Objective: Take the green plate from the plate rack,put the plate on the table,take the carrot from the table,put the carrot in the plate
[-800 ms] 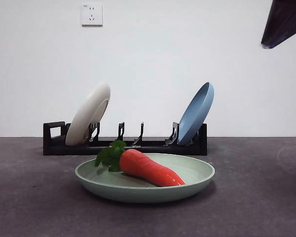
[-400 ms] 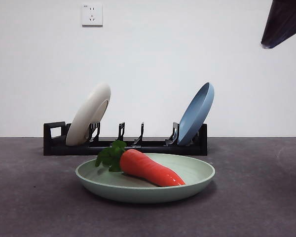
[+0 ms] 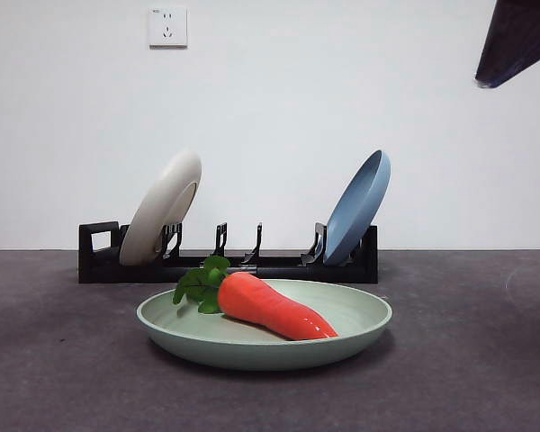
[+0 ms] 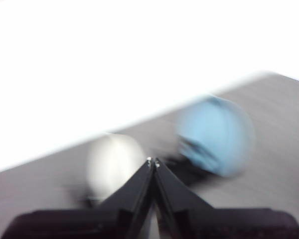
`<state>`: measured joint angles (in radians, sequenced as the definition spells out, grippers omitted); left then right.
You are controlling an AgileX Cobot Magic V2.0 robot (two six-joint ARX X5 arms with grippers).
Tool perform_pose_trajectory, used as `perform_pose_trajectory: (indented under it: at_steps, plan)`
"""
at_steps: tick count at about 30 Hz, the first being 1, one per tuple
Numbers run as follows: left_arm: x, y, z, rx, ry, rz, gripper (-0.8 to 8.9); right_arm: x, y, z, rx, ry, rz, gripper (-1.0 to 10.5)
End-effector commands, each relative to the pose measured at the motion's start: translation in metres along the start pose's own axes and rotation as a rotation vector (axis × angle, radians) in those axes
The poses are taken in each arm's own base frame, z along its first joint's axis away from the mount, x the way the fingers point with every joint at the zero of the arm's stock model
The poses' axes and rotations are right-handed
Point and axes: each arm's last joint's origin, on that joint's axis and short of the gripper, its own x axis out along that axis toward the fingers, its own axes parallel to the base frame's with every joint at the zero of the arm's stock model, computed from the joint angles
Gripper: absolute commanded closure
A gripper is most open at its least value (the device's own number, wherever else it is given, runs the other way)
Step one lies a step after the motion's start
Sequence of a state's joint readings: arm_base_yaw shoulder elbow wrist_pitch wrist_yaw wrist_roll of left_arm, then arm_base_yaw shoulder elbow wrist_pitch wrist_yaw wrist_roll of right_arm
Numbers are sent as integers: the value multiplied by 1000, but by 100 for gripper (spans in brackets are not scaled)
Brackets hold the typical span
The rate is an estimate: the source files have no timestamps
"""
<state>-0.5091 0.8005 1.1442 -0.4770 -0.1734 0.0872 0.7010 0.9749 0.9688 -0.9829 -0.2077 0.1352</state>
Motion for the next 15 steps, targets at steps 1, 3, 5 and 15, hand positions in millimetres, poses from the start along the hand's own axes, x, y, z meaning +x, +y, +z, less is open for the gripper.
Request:
perform_pose_trajectory:
  at_steps: [1, 3, 5, 15]
  plan:
    - [-14, 20, 0, 0, -31, 137, 817, 1, 0, 0, 3, -2, 0, 945]
    - [-27, 30, -2, -10, -64, 228, 817, 1, 0, 0, 3, -2, 0, 946]
    - [-38, 36, -7, -1, -112, 304, 817, 1, 0, 0, 3, -2, 0, 945]
    - [-45, 41, -85, 28, -315, 438, 816, 1, 0, 0, 3, -2, 0, 945]
